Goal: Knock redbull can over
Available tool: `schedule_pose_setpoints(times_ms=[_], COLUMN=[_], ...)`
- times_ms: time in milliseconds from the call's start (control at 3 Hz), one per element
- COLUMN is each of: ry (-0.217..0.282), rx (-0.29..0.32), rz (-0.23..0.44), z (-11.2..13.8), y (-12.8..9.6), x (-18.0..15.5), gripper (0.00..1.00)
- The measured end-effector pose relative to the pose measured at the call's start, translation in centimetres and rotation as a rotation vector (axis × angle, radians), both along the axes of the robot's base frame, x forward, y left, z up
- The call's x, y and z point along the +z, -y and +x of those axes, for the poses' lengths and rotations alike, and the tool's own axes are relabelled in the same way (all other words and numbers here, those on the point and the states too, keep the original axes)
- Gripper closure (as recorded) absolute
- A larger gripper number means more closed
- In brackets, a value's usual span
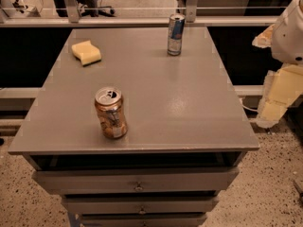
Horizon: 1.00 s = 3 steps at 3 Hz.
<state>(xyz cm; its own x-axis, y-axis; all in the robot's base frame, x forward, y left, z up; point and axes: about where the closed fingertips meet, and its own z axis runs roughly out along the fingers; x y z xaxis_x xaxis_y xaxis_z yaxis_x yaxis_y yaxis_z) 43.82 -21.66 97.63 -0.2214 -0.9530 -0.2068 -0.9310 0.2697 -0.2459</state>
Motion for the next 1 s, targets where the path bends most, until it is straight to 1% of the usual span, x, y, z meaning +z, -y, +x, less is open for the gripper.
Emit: schedule_pose_setpoints(times_ms=[333, 667, 1000], ry=[0.006, 0.075, 0.144], rx=[0.0, -0.025, -0.04], rz=[0.002, 0.077, 0.157], z=[0.1, 3.0, 7.7], y=[0.0, 0.4, 0.5], x=[0.1, -0.9, -2.9], gripper=[0.0, 0.0, 0.0])
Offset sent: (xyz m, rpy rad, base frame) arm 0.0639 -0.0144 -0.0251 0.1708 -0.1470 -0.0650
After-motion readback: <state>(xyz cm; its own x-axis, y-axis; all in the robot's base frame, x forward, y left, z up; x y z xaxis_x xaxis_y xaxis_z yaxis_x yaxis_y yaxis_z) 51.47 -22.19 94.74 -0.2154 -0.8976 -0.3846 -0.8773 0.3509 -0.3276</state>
